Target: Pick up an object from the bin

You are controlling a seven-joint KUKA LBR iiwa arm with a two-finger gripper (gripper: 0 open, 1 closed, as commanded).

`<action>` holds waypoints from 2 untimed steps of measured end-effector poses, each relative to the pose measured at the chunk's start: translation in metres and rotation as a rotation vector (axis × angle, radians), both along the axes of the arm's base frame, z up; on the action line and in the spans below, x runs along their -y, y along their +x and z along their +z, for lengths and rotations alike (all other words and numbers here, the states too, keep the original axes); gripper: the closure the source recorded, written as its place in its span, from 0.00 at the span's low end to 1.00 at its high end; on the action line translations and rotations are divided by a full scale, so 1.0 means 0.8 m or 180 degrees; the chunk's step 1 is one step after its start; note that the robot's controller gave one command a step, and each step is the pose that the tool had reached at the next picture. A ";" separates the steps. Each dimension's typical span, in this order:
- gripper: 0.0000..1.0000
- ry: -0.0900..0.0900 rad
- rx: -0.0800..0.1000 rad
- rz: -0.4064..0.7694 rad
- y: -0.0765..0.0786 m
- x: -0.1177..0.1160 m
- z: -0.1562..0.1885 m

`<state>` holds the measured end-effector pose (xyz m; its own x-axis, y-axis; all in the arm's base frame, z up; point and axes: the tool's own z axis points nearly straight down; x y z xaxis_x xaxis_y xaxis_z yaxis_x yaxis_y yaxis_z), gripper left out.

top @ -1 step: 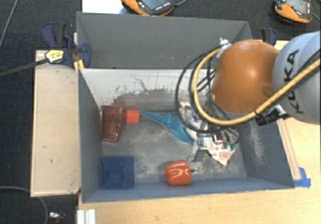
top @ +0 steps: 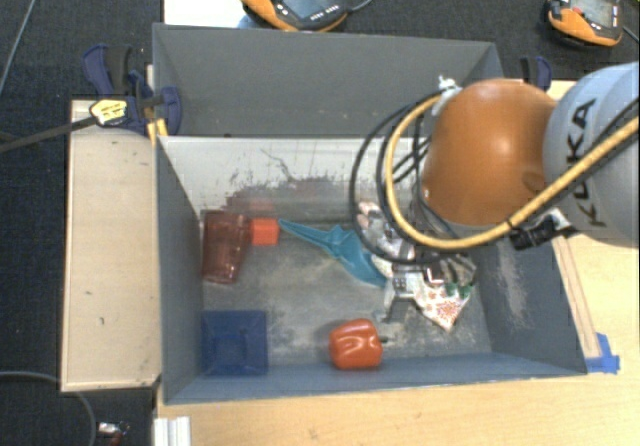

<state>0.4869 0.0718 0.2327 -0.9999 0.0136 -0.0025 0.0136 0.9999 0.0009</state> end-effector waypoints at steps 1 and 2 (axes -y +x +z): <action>0.00 0.0003 0.0022 0.1742 0.023 -0.090 -0.018; 0.00 -0.0002 0.0020 0.0390 0.094 0.079 -0.005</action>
Offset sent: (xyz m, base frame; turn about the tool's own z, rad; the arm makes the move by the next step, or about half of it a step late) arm 0.0798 -0.0725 -0.0037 -0.1156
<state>0.5622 0.0086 0.2288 -0.9940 -0.1088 -0.0089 -0.1088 0.9941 -0.0001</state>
